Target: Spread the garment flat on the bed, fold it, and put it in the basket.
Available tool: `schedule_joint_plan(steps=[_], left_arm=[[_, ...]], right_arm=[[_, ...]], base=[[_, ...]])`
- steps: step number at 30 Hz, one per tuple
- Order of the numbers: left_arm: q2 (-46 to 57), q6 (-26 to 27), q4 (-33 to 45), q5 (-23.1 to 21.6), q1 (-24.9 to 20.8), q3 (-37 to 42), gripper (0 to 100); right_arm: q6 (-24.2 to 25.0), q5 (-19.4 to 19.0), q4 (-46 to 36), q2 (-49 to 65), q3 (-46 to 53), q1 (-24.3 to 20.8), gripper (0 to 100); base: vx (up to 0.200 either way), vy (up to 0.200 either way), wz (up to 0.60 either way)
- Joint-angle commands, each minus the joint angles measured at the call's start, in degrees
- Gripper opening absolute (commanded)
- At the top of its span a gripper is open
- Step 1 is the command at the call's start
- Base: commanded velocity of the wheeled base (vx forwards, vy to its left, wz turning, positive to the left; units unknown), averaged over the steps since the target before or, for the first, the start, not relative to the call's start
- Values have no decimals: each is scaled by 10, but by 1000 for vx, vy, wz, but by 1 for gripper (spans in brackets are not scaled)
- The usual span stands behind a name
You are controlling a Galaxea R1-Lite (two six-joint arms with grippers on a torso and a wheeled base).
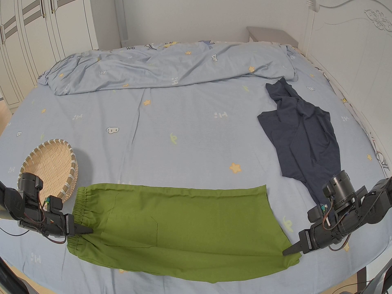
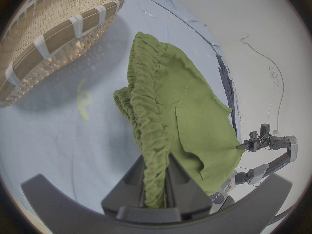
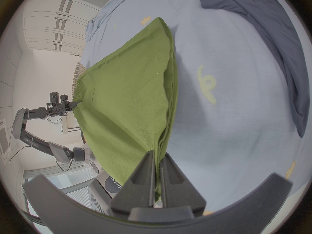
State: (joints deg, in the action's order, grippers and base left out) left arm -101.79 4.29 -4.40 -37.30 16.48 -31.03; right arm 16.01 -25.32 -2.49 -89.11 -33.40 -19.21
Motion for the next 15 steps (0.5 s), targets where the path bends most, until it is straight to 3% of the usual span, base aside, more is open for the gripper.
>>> schedule_joint_plan(steps=[1, 2, 13, 15], left_arm=[[0, 0, -1, 0, 0, 1, 0], [0, 0, -1, 0, 0, 1, 0], [51, 5, 3, 12, 0, -8, 0], [115, 5, 20, 32, 0, -14, 0]], right_arm=[[0, 0, 11, -12, 11, -2, 0], [0, 0, 15, -12, 15, -3, 100], [-2, 6, 38, -2, 0, 9, 100], [-2, 47, 33, 21, -62, 30, 100]], base=[[0, 0, 0], [0, 0, 0], [0, 0, 0], [0, 0, 0]])
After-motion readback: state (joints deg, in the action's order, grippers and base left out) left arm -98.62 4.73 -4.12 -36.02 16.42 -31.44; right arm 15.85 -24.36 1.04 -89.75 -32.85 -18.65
